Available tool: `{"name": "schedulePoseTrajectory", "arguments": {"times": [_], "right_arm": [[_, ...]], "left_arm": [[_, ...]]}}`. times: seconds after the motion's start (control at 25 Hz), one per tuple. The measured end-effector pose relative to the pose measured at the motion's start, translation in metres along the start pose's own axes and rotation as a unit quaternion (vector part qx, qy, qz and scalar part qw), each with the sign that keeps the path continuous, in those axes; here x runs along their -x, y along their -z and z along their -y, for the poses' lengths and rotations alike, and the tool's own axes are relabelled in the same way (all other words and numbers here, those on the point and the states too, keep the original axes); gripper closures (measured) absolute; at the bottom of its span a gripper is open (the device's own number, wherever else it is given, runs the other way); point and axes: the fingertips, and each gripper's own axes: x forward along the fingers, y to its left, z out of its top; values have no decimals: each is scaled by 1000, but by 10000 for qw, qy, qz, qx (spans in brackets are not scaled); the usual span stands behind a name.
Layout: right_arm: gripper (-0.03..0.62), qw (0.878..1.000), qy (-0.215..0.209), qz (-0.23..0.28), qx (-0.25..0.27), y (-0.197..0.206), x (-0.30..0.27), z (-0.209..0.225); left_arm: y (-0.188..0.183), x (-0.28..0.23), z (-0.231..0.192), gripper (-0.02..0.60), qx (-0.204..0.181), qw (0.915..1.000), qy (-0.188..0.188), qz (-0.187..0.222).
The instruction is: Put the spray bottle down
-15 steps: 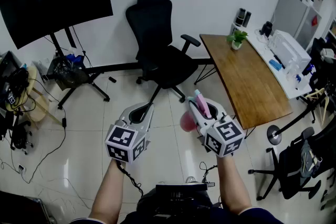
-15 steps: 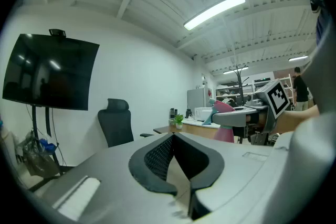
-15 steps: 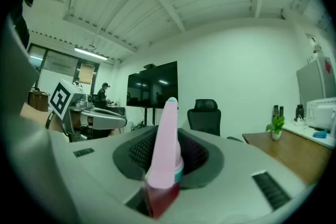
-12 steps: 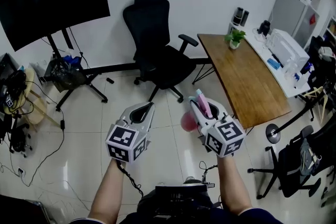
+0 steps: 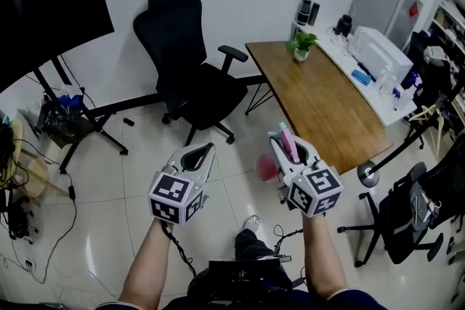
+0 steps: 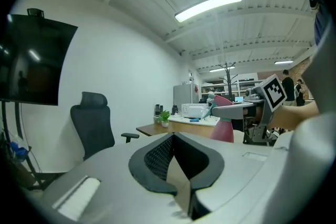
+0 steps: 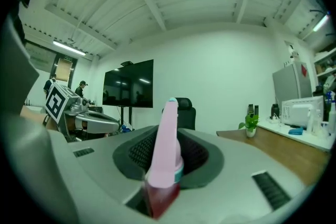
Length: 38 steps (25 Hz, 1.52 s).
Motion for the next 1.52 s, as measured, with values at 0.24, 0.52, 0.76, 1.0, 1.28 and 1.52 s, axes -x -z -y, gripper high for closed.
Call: {"name": "schedulePoseTrajectory", "arguments": {"times": [0.24,0.52,0.76,1.0,1.28,1.52], "right_arm": [[480,9994,190,205,-199,-3,-37,71],[481,9982,432,355,-232,-18,-65,172],[481,9956,834,339,-278,-17,-72,240],[482,9886,1471,208,-247,-7,-75,301],[482,9683,2469,-153,-342,18,-98,378],[482,9443,3247,-401,-364,26,-127,438]], "left_arm": [[-10,-82,-7,572,-218,9994,220,-166],[-48,-195,0,572,-304,9986,425,-28],[-66,-274,19,572,-366,9954,889,1],[-67,-350,42,572,-406,9871,1550,-51],[-60,-455,49,572,-420,9661,2538,-198],[-58,-542,44,572,-409,9438,3261,-350]]}}
